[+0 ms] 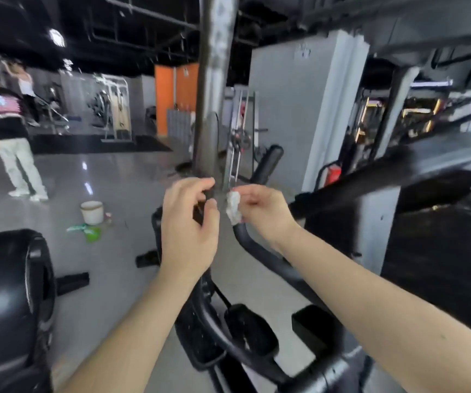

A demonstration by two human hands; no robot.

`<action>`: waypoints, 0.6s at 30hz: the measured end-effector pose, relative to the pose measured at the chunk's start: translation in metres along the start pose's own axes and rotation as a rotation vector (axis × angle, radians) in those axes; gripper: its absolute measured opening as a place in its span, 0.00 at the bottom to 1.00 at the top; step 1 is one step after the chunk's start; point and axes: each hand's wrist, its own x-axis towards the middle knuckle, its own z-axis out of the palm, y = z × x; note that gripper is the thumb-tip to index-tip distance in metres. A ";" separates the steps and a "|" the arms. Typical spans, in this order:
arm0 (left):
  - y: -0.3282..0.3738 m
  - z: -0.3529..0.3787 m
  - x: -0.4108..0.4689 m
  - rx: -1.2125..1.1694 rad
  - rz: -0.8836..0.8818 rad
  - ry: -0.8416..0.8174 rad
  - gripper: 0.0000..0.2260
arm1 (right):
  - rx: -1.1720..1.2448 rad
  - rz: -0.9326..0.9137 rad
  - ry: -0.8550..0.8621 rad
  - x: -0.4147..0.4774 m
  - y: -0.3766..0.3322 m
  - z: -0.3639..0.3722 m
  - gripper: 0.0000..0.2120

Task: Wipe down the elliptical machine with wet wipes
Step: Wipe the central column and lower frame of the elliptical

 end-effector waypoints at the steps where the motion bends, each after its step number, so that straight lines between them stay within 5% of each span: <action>1: -0.006 0.007 -0.018 -0.023 -0.030 -0.058 0.13 | -0.004 0.054 0.025 -0.015 0.020 -0.003 0.06; 10: -0.042 0.049 -0.113 -0.131 -0.506 -0.591 0.13 | 0.162 0.353 0.149 -0.108 0.122 -0.024 0.07; 18: -0.037 0.076 -0.185 -0.106 -0.692 -0.939 0.06 | 0.275 0.639 0.150 -0.199 0.175 -0.067 0.07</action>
